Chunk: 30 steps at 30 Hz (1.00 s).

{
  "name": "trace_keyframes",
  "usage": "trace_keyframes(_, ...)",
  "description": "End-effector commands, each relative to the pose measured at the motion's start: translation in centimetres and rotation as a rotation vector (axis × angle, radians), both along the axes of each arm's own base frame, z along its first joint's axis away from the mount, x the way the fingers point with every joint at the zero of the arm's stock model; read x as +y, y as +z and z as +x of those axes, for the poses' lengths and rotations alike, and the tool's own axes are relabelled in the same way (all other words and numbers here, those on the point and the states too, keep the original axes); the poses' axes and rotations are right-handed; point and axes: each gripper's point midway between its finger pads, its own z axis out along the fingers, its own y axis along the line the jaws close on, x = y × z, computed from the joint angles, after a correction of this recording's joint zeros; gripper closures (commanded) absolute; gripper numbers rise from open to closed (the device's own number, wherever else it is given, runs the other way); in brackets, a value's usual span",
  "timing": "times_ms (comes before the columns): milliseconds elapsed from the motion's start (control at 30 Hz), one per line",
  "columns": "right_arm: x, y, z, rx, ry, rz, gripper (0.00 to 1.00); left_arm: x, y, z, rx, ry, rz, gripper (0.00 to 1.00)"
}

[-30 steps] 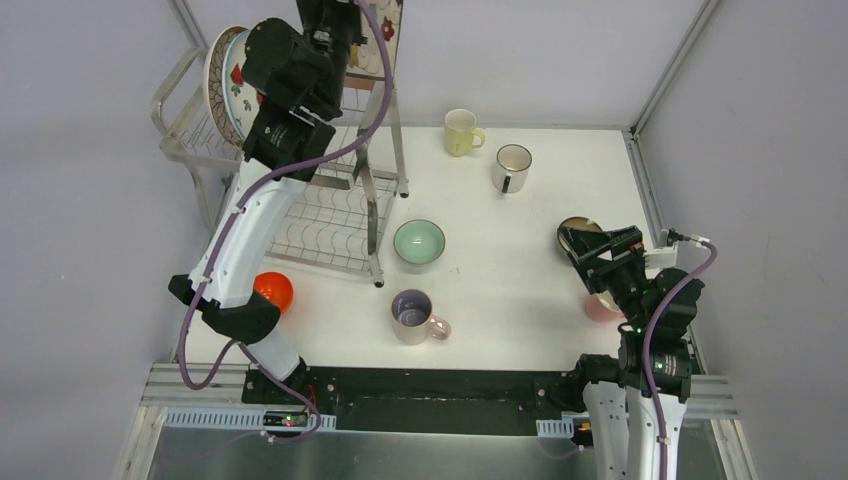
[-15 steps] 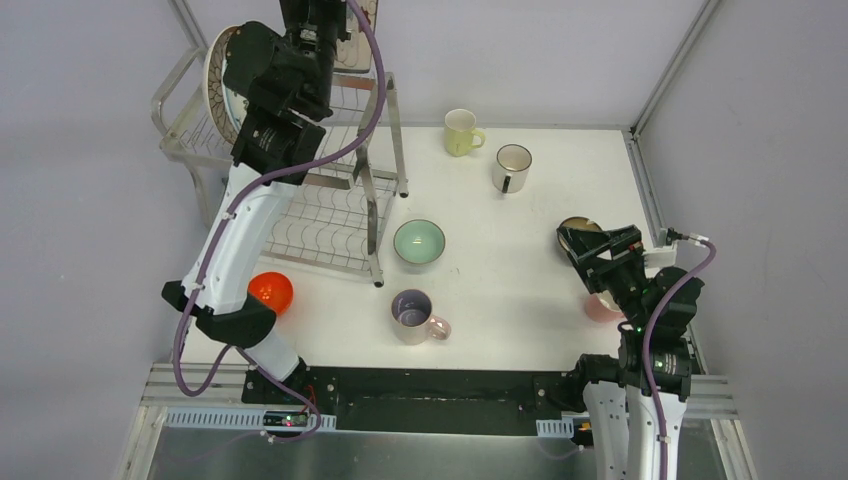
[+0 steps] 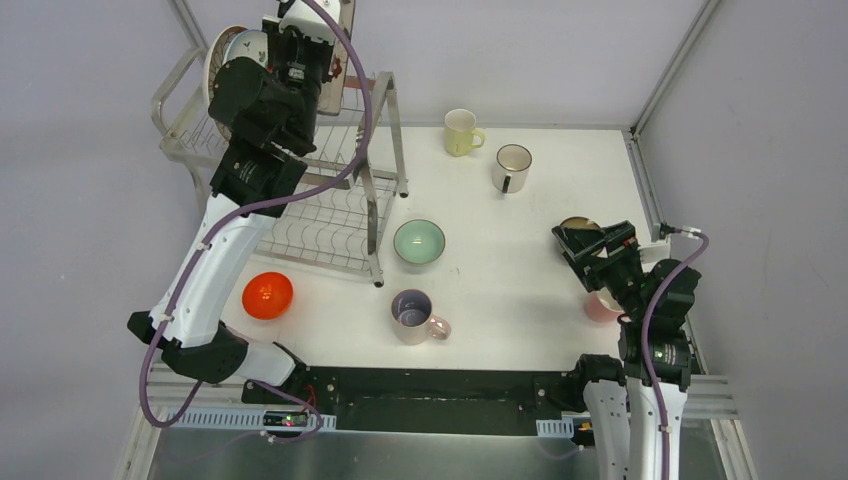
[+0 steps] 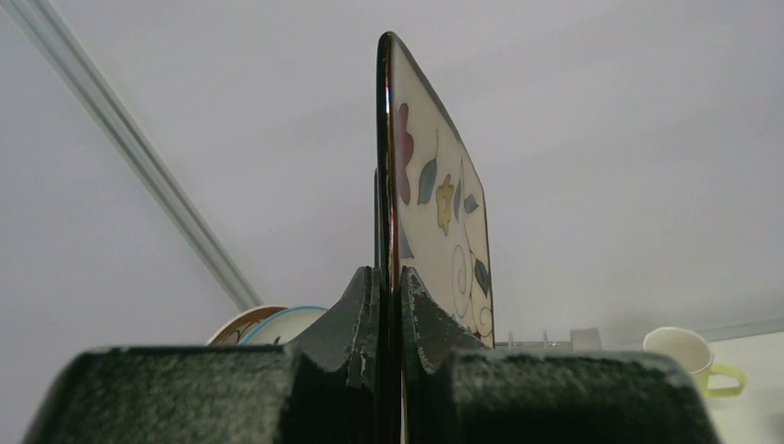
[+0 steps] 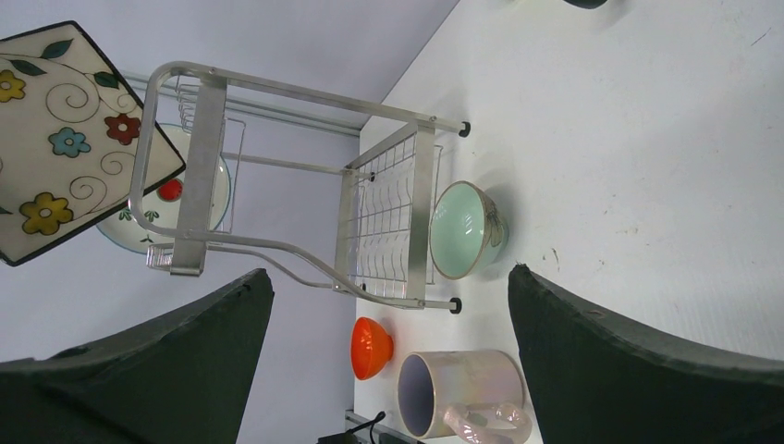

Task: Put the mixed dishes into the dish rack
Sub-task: Insert the plate into the dish rack.

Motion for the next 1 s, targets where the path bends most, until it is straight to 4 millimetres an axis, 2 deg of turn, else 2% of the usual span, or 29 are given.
trace_keyframes(0,0.5,2.1,-0.1,-0.085,0.041,-0.024,0.00,5.2,7.9,-7.1,-0.296,0.048,-0.128,1.00)
trace_keyframes(300,0.9,2.1,-0.1,-0.084,0.068,-0.015,0.00,6.7,5.7,-5.9,-0.211,0.175,-0.015,1.00)
trace_keyframes(533,1.1,2.1,-0.4,-0.087,0.082,-0.019,0.00,8.9,5.0,-6.3,-0.197,0.223,0.001,1.00)
trace_keyframes(733,1.1,2.0,-0.4,-0.089,0.084,-0.014,0.00,7.8,3.5,-4.9,-0.120,0.156,0.038,1.00)
trace_keyframes(967,1.2,1.8,-0.3,-0.088,0.089,-0.010,0.00,6.8,2.4,-4.3,-0.052,0.089,0.060,1.00)
